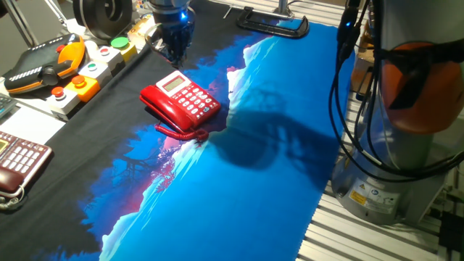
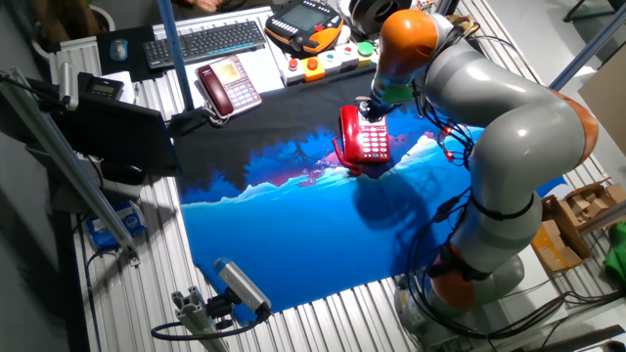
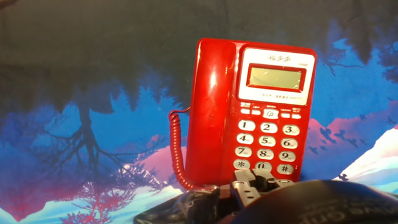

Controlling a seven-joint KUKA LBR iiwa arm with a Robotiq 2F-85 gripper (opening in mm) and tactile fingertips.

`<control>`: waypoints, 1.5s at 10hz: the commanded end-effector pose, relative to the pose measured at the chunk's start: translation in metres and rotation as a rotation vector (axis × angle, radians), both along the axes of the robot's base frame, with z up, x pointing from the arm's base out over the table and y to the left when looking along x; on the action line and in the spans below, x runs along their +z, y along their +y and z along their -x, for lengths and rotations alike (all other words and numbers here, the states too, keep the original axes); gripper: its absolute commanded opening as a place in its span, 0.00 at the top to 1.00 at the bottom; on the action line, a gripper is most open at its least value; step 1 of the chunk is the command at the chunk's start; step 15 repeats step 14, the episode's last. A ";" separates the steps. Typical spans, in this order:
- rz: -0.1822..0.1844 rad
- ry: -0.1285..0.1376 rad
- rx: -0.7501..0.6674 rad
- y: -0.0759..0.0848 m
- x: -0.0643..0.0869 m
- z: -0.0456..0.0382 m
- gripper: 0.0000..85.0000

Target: Place the handset of the telephone on the corresponding phone cradle

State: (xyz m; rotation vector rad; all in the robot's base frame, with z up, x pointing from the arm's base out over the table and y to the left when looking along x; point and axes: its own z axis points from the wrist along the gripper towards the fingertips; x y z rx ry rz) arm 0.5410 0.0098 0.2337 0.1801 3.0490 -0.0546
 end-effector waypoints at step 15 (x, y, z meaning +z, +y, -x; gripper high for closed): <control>0.010 0.000 0.011 -0.003 -0.001 -0.0014 0.99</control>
